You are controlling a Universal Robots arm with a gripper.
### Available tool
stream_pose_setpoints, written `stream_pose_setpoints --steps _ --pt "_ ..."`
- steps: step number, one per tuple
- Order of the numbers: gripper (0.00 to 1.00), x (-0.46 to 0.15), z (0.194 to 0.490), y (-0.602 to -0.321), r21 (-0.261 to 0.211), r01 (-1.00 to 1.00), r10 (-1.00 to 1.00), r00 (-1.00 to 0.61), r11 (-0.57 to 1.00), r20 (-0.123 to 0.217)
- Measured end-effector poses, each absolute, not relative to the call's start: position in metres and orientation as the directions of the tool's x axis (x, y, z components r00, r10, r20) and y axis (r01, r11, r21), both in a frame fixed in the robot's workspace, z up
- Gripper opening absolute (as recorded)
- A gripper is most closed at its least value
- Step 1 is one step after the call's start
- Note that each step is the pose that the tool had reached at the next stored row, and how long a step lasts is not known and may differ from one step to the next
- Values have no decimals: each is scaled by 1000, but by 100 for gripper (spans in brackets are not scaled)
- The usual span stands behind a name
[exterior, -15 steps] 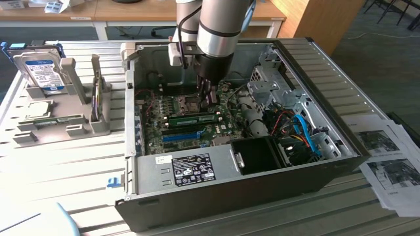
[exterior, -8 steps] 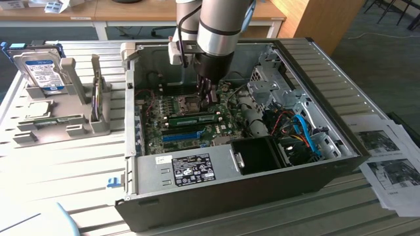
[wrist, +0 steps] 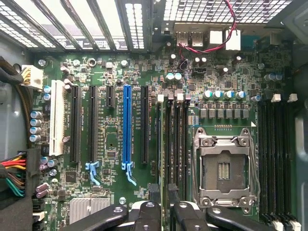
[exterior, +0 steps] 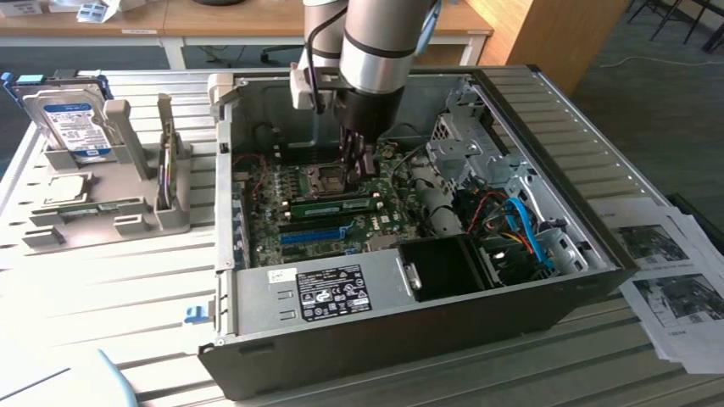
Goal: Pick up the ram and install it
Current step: 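Insert the ram into the slot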
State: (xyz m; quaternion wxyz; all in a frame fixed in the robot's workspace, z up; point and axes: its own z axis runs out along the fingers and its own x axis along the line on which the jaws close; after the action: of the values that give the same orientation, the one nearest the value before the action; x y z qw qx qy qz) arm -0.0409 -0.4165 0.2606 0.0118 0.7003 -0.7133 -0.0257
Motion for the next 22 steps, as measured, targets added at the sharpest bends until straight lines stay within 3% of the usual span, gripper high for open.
stream_pose_setpoints --steps 22 --pt "18 -41 273 -416 53 -998 -1000 -19 18 -12"
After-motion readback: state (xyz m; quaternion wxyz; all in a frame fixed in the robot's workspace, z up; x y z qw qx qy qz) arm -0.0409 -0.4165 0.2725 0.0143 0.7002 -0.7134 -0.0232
